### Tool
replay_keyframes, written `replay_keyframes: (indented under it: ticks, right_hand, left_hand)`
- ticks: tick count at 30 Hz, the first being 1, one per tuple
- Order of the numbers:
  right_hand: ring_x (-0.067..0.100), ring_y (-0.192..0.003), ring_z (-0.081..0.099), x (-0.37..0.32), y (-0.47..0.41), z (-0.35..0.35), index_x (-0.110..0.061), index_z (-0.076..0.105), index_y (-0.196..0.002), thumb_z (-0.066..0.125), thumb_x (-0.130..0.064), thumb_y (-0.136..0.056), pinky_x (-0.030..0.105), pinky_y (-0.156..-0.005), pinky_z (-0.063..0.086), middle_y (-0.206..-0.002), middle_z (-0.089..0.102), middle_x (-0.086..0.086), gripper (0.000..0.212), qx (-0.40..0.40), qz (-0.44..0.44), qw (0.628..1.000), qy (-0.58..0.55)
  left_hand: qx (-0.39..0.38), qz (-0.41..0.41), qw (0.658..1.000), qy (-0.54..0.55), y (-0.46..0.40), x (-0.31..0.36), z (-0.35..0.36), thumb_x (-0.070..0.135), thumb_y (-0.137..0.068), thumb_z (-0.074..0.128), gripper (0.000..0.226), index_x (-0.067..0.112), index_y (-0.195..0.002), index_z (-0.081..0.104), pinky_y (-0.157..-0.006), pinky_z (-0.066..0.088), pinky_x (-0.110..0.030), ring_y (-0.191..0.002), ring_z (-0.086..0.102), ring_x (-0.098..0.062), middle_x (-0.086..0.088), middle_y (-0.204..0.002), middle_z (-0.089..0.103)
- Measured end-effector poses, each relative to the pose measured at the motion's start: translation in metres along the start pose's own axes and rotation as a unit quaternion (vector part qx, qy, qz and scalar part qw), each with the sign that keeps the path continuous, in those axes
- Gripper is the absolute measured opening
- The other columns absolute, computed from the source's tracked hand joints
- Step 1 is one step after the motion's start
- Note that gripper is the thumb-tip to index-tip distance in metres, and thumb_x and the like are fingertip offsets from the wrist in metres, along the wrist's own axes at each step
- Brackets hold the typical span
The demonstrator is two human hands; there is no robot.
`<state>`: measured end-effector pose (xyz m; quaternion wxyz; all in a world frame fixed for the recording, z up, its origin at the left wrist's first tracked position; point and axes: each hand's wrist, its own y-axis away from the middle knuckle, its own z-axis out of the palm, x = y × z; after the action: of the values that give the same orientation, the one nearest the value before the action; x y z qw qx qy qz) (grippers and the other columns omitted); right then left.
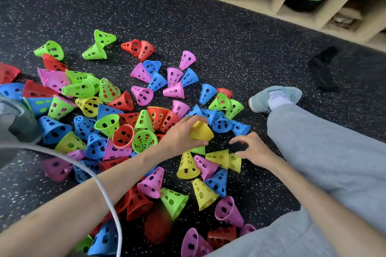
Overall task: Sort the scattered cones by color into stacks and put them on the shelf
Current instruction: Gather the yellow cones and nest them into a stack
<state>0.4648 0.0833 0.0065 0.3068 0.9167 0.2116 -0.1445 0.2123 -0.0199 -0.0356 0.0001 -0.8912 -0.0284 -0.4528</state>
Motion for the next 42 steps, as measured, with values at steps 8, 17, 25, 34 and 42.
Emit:
replay_keyframes:
  ticks: [8,17,25,34,42]
  right_hand:
    - [0.014,-0.108,0.049,-0.007,-0.005,0.017,-0.032,0.058,-0.136,0.074,-0.01,-0.089,0.024,-0.084,0.04,-0.138,0.042,0.005,0.054,-0.036,0.032,0.997,-0.054]
    - [0.019,-0.112,0.057,-0.018,-0.019,0.032,-0.027,0.057,-0.138,0.071,0.004,-0.085,0.028,-0.078,0.046,-0.137,0.056,0.004,0.063,0.016,0.062,0.995,-0.08]
    - [0.017,-0.093,0.064,-0.027,-0.024,0.013,-0.026,0.057,-0.135,0.064,0.011,-0.087,0.029,-0.076,0.05,-0.106,0.068,0.006,0.061,0.088,0.102,0.984,-0.118]
    - [0.017,-0.1,0.068,-0.059,-0.011,-0.047,-0.032,0.059,-0.131,0.068,0.001,-0.086,0.033,-0.083,0.055,-0.106,0.071,0.004,0.056,0.19,0.011,0.953,-0.238]
    - [0.009,-0.093,0.074,-0.093,0.005,-0.053,-0.036,0.062,-0.129,0.078,-0.003,-0.083,0.029,-0.09,0.057,-0.099,0.077,0.0,0.058,0.111,-0.132,0.942,-0.288]
  left_hand:
    - [0.004,-0.021,1.0,-0.013,0.009,-0.004,-0.002,0.048,-0.081,0.082,0.067,0.047,-0.136,0.045,-0.095,0.052,-0.043,-0.111,0.054,-0.017,0.007,-0.131,0.05]
    - [0.011,-0.024,0.999,-0.024,0.014,-0.004,-0.005,0.051,-0.081,0.081,0.067,0.048,-0.136,0.044,-0.096,0.051,-0.044,-0.113,0.054,-0.017,0.007,-0.135,0.051]
    - [0.023,-0.04,0.998,-0.038,0.016,-0.001,-0.012,0.051,-0.081,0.081,0.072,0.042,-0.142,0.042,-0.099,0.05,-0.046,-0.113,0.053,-0.016,0.004,-0.142,0.05]
    - [0.035,-0.046,0.998,-0.014,0.02,0.009,-0.015,0.046,-0.08,0.084,0.095,0.029,-0.154,0.026,-0.113,0.04,-0.039,-0.14,0.046,-0.021,-0.006,-0.155,0.046]
    - [0.074,-0.026,0.997,0.02,0.016,0.029,-0.014,0.045,-0.078,0.086,0.104,0.035,-0.155,0.017,-0.113,0.043,-0.042,-0.137,0.047,-0.014,0.004,-0.153,0.046]
